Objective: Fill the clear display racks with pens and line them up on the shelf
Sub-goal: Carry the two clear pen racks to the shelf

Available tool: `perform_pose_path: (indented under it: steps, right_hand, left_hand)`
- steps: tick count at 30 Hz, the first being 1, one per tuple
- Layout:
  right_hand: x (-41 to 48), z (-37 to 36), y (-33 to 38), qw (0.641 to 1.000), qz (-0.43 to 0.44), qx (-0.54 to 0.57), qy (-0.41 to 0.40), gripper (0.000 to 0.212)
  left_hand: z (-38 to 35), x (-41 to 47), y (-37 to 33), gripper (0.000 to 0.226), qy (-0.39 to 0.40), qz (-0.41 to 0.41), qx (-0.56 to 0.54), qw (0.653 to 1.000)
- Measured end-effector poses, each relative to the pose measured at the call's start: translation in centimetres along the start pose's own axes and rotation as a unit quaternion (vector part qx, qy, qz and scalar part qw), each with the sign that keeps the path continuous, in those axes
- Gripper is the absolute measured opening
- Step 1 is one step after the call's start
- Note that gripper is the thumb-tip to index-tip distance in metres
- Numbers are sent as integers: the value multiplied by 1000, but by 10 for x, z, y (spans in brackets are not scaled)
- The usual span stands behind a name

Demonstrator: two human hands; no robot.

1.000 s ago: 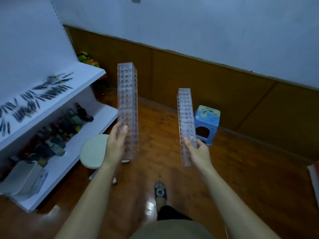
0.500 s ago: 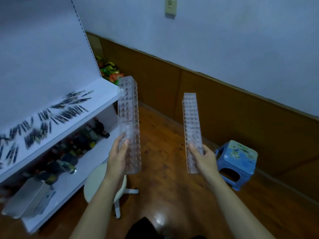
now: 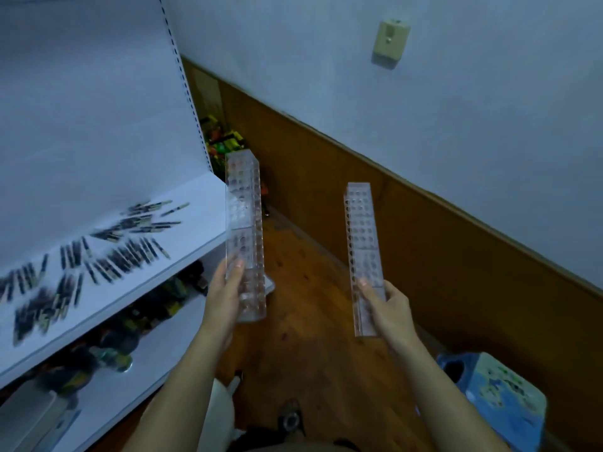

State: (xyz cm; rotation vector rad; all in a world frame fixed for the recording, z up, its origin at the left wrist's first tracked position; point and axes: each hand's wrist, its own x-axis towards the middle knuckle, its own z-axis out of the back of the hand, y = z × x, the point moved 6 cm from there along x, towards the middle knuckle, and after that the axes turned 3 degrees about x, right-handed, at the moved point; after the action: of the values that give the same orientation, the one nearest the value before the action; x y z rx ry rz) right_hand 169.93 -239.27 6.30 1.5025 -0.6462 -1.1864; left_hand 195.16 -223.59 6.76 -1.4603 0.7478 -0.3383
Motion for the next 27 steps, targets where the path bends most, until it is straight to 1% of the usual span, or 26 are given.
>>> perform_pose_path:
  steps: [4, 8, 12, 13, 16, 17, 18, 20, 22, 23, 27]
  right_hand:
    - [69, -54, 31, 999, -1, -26, 21, 32]
    - [122, -116, 55, 997, 4, -48, 63, 25]
    - [175, -178, 74, 990, 11, -64, 126, 29]
    - [189, -192, 77, 988, 7, -64, 141, 29]
    - [232, -231, 84, 981, -1, -73, 179, 33]
    - [246, -243, 87, 978, -5, -75, 194, 35]
    - [261, -254, 89, 974, -9, -77, 212, 39]
    - [293, -276, 94, 964, -15, -85, 253, 55]
    - [328, -297, 97, 950, -26, -108, 291, 73]
    - [345, -308, 98, 944, -33, -122, 305, 76]
    - [407, -348, 97, 922, -38, -185, 337, 78]
  left_hand:
    - [21, 68, -25, 42, -33, 8, 2, 999]
    - [52, 112, -38, 37, -72, 16, 0, 997]
    - [76, 146, -37, 30, -116, 33, -1, 993]
    - [80, 154, -36, 34, -129, 39, -2, 991]
    - [83, 181, -33, 62, -144, 45, 2, 988]
    - [83, 191, -33, 67, -148, 54, 8, 988]
    - [83, 204, -31, 71, -150, 63, 16, 986]
    - [86, 235, -24, 76, -166, 77, 22, 983]
    - [85, 266, -20, 74, -191, 94, 38, 976]
    - [84, 281, -19, 69, -204, 103, 49, 972]
    - [76, 339, -15, 56, -242, 123, 51, 961]
